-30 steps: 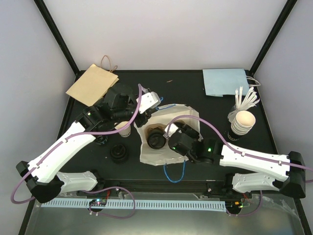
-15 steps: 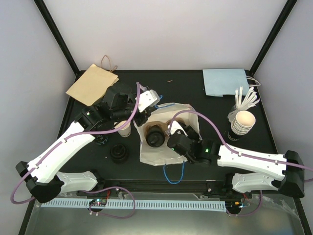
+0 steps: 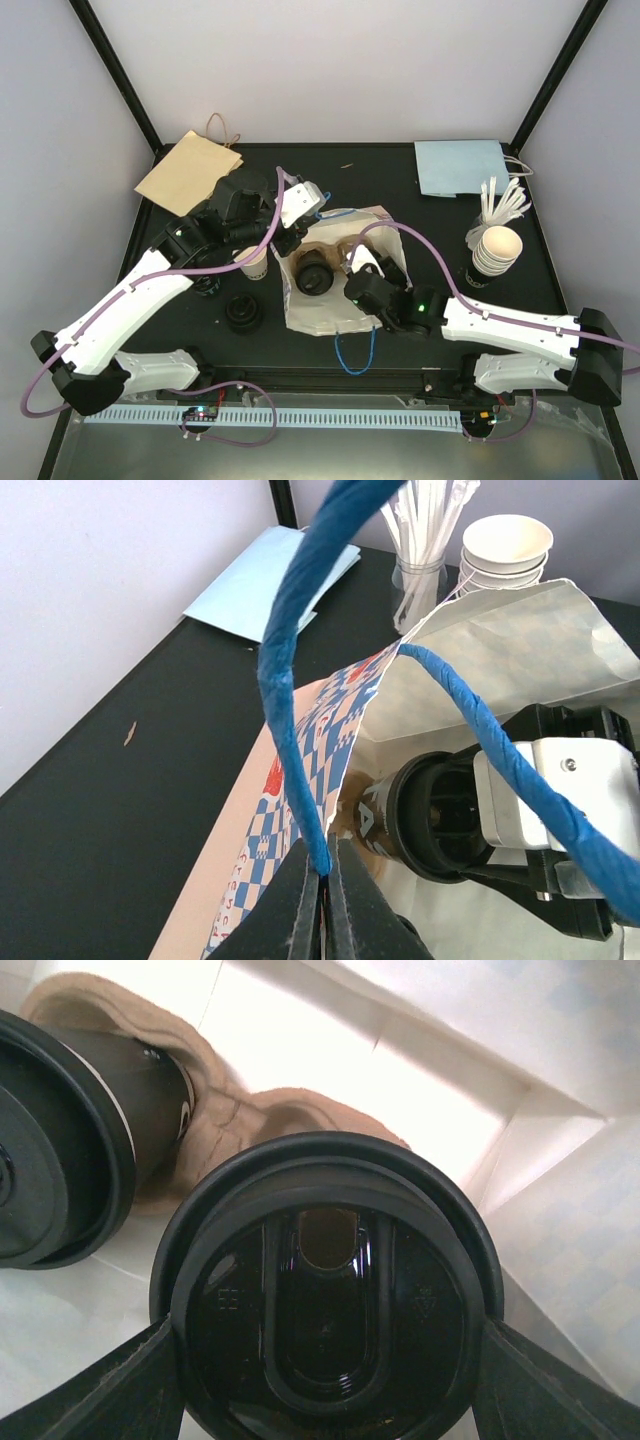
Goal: Pack the takeout coffee
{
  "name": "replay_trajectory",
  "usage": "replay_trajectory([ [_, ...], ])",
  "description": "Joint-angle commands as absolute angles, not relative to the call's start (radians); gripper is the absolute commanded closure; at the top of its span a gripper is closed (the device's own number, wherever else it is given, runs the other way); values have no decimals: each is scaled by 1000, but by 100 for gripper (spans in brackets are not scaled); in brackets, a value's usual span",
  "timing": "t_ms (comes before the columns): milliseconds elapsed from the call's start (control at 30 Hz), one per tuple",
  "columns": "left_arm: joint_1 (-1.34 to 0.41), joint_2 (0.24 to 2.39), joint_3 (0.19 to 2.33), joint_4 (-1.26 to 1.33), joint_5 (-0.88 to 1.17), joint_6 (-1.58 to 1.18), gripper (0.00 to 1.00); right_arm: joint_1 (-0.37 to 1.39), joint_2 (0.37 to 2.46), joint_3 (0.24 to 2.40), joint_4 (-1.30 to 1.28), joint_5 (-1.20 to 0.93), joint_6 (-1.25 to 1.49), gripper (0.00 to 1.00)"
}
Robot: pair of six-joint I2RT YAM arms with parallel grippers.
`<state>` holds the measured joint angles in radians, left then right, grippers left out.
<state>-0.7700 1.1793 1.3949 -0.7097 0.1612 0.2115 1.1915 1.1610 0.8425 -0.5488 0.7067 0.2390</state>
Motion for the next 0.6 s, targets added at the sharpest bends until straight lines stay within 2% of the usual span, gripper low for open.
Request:
replay_trajectory([
  [0, -776, 1145, 1415, -659, 191, 200, 98, 1170, 1141, 812, -476, 701, 276, 38],
  [567, -776, 1153, 1390, -626, 316, 170, 98, 1103, 1157, 798, -383, 691, 255, 39],
])
